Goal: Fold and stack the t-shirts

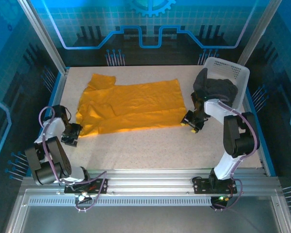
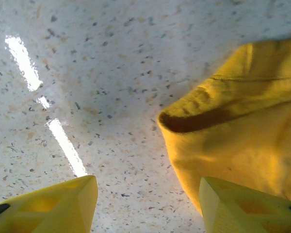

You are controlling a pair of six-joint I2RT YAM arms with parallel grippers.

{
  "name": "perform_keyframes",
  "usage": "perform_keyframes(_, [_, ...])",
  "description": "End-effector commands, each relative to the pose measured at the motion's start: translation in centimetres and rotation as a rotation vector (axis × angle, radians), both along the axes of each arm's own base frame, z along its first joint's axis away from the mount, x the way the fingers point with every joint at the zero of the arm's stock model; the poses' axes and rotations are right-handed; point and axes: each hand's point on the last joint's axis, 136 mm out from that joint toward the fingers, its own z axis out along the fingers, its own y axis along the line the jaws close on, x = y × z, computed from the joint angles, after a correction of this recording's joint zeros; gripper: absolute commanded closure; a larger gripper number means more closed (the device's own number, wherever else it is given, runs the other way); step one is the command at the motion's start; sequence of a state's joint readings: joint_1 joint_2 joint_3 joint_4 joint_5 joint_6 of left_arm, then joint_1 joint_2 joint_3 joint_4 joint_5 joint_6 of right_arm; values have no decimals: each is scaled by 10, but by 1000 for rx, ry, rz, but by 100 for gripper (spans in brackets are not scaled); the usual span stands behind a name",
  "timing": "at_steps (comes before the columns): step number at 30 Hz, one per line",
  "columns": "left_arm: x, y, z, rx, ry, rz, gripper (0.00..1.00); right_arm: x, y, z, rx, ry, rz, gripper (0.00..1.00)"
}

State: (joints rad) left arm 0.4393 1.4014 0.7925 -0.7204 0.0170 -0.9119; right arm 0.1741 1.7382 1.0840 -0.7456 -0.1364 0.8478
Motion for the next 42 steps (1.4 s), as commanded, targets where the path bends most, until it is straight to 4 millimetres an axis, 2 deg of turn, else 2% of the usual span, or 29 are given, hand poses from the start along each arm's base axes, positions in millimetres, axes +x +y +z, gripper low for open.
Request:
perform_keyframes(1, [9, 3, -6, -17, -39, 29, 43, 21, 10, 0, 74, -70, -36, 47])
perform_keyframes(4, [11, 6, -15, -7, -32, 38, 48, 28, 10, -6, 84, -70, -59, 48])
perform_keyframes(8, [20, 15, -23, 19, -38, 40, 62, 32, 10, -15, 69, -40, -79, 54])
perform_keyframes(14, [26, 21, -25, 37, -31, 11, 81, 39, -3, -23, -15, -30, -75, 71])
perform_keyframes(19, [28, 31, -20, 77, -23, -18, 100, 52, -16, -18, -96, -56, -58, 88])
perform_keyframes(22, [29, 36, -14, 100, -23, -34, 100, 54, -21, -18, -126, -45, -60, 100])
perform_keyframes(31, [28, 41, 2, 146, -19, -74, 100, 43, -36, -8, -198, -41, -95, 100])
perform_keyframes(42, [30, 28, 1, 76, -46, -90, 100, 34, -28, 0, -162, -54, -89, 100])
